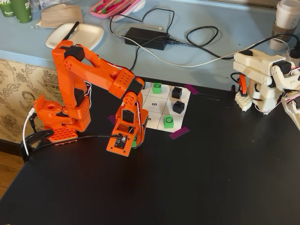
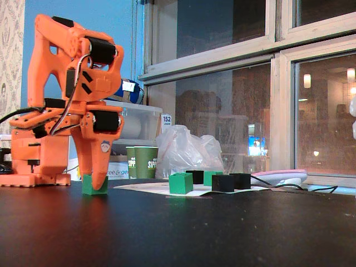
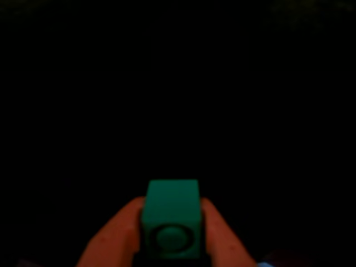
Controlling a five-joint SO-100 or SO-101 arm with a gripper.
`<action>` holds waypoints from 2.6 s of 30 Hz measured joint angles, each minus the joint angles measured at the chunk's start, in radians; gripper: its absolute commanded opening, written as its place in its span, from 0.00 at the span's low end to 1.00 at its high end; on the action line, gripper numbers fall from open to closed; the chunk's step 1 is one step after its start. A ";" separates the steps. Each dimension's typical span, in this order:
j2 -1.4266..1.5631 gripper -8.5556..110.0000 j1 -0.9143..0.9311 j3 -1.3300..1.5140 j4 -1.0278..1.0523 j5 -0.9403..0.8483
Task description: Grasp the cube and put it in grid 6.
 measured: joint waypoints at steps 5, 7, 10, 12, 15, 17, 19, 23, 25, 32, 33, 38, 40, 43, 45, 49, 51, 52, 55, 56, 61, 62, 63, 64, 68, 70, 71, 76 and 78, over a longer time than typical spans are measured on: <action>0.002 0.07 0.000 0.000 0.000 0.000; 0.002 0.07 0.003 0.002 -0.002 -0.002; 0.012 0.07 0.017 0.002 -0.006 -0.005; 0.025 0.07 0.020 -0.018 0.032 -0.009; 0.041 0.07 0.009 -0.106 0.112 -0.011; 0.055 0.07 0.005 -0.181 0.176 -0.011; 0.066 0.07 0.008 -0.256 0.241 -0.011; 0.074 0.07 -0.009 -0.388 0.334 -0.017; 0.077 0.07 -0.025 -0.445 0.374 -0.021; 0.141 0.07 -0.117 -0.491 0.397 -0.051; 0.152 0.07 -0.137 -0.491 0.394 -0.051; 0.172 0.07 -0.272 -0.491 0.368 -0.077; 0.173 0.07 -0.327 -0.486 0.336 -0.098; 0.173 0.07 -0.423 -0.445 0.287 -0.121; 0.169 0.07 -0.468 -0.434 0.267 -0.126; 0.138 0.07 -0.489 -0.428 0.252 -0.126; 0.124 0.07 -0.482 -0.419 0.250 -0.126; 0.118 0.07 -0.480 -0.417 0.250 -0.126; 0.109 0.07 -0.469 -0.394 0.258 -0.112; 0.109 0.07 -0.465 -0.382 0.261 -0.112; 0.109 0.07 -0.446 -0.321 0.262 -0.104; 0.109 0.07 -0.449 -0.311 0.262 -0.103; 0.109 0.07 -0.451 -0.304 0.262 -0.103; 0.109 0.07 -0.451 -0.296 0.264 -0.103; 0.109 0.07 -0.459 -0.267 0.272 -0.103; 0.109 0.07 -0.466 -0.255 0.264 -0.103; 0.109 0.07 -0.466 -0.245 0.265 -0.103; 0.109 0.07 -0.463 -0.183 0.229 -0.103; 0.109 0.07 -0.463 -0.147 0.189 -0.103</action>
